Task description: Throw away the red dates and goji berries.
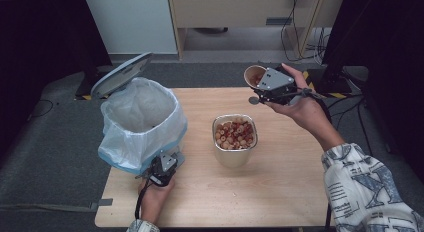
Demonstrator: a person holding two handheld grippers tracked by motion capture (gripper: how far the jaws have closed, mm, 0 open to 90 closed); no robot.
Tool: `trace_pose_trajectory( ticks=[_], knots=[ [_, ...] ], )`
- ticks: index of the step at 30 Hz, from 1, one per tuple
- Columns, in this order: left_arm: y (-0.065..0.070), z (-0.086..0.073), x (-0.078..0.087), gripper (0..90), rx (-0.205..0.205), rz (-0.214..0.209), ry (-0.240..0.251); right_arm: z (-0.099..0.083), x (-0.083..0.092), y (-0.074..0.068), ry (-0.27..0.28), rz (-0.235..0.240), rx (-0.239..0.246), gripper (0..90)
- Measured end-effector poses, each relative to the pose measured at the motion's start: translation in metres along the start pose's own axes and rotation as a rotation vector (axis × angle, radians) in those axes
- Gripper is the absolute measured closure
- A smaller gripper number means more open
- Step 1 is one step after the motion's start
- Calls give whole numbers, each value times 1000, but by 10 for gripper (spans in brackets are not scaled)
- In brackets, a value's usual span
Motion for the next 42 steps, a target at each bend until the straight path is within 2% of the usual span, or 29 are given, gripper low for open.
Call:
trace_pose_trajectory(
  ticks=[7,12,24,37,42],
  knots=[
    [0,0,0,894,0,0,-1,3,1,0,-9,-12,47,381],
    [0,0,0,894,4,0,2,6,3,0,-5,-15,59,381],
    [0,0,0,894,4,1,2,15,8,0,-8,-30,123,381],
    [0,0,0,894,3,2,0,21,14,1,-26,-56,226,382],
    [0,0,0,894,3,1,-1,22,15,1,-27,-59,245,382]
  ],
)
Point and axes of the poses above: each handheld gripper's, and its own axes: x roughly backward along the jaws, z roughly out of its top, y roughly to its right, the point moved 10 cm from there along -x, roughly forward along the jaws, and after that the axes turned 4 degrees about -z, right-handed, at the moved point
